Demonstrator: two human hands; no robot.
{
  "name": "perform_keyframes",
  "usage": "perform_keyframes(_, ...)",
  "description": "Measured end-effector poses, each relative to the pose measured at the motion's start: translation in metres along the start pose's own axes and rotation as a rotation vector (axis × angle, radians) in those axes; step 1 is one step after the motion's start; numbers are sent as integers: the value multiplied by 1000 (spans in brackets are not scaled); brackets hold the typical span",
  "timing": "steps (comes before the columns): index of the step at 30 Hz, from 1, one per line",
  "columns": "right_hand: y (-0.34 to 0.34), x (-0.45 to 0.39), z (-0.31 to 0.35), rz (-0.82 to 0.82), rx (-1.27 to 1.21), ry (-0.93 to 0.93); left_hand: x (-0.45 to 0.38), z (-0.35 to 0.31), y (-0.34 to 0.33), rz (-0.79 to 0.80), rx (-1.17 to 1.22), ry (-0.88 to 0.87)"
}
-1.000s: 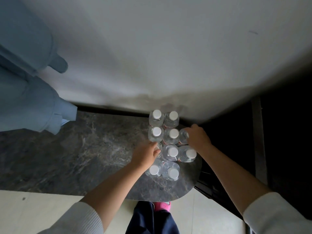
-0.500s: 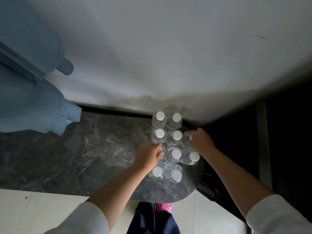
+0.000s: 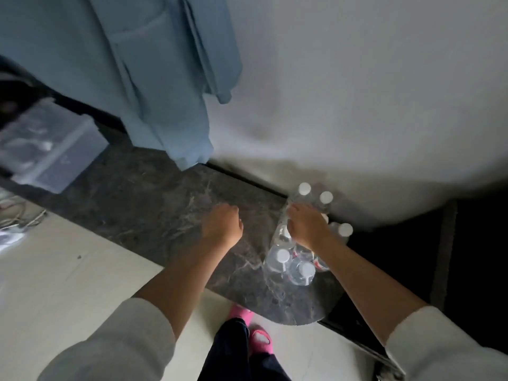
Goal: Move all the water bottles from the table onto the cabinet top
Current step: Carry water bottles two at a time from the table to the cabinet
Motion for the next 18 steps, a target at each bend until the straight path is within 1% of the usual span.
perform_keyframes(5, 16, 4, 117, -75, 78, 371, 79, 86, 28, -123, 15, 202)
perform_keyframes(7, 24, 19, 175, -66, 52, 499, 121, 129, 34, -150, 21, 316)
perform_keyframes(9, 21, 30, 221, -1, 130, 577, 160, 166, 38, -174, 49, 412)
perform_keyframes(11, 21, 46, 271, 50, 168, 686, 203, 208, 42, -202, 81, 573)
perform_keyframes(13, 18, 68, 330, 8, 148, 855, 253, 250, 46, -233, 117, 742)
perform_keyframes(15, 19, 85, 375, -22, 112, 977, 288, 282, 51, -245, 137, 835)
perform_keyframes(18, 19, 120, 456, 6, 221, 1071, 354, 341, 57, -263, 165, 957)
Point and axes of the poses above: each hand's wrist, its own x-axis away from the middle knuckle, its own y-axis out of the back of the hand, z = x × y, the point moved 3 cm from there along -x, towards the middle knuckle, and after that the axes turned 8 degrees about x, right-handed, at the moved point
